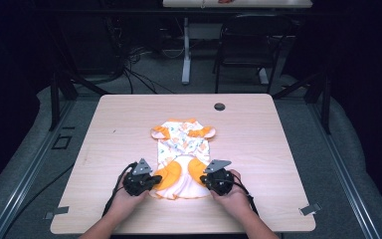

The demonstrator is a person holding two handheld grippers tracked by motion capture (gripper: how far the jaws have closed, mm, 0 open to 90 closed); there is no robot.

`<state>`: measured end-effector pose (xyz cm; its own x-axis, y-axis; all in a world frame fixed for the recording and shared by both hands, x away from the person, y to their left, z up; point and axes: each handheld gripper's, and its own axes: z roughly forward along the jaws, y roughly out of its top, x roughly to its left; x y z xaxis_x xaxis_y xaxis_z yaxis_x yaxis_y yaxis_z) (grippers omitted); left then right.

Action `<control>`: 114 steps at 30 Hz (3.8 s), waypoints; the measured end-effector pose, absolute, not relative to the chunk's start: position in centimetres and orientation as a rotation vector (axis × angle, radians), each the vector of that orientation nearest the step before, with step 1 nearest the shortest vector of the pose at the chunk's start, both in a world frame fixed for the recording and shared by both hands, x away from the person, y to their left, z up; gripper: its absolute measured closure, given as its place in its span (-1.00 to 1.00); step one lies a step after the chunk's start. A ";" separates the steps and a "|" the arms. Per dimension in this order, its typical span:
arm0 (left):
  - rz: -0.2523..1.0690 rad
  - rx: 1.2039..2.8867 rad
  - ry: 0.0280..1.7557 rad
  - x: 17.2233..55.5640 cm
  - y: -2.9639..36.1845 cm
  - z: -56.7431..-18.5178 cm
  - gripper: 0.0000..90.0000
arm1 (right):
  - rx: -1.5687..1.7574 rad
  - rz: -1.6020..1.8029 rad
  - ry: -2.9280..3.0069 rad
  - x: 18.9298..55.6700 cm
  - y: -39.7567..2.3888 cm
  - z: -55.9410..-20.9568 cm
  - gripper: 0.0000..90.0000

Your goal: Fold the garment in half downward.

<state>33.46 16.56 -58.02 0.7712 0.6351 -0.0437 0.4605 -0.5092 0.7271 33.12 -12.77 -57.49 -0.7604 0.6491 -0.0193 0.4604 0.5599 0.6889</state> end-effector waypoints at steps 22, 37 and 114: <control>0.177 2.265 0.767 28.0 18.2 -57.5 0.99 | 0.747 0.985 2.738 27.6 -11.9 -56.9 0.95; 0.179 2.211 0.776 28.6 18.8 -56.5 0.86 | 0.743 1.035 2.718 27.8 -11.8 -56.3 0.74; 0.285 2.215 1.037 49.6 14.9 -55.2 0.44 | 1.159 0.784 2.538 49.5 -9.8 -54.1 0.38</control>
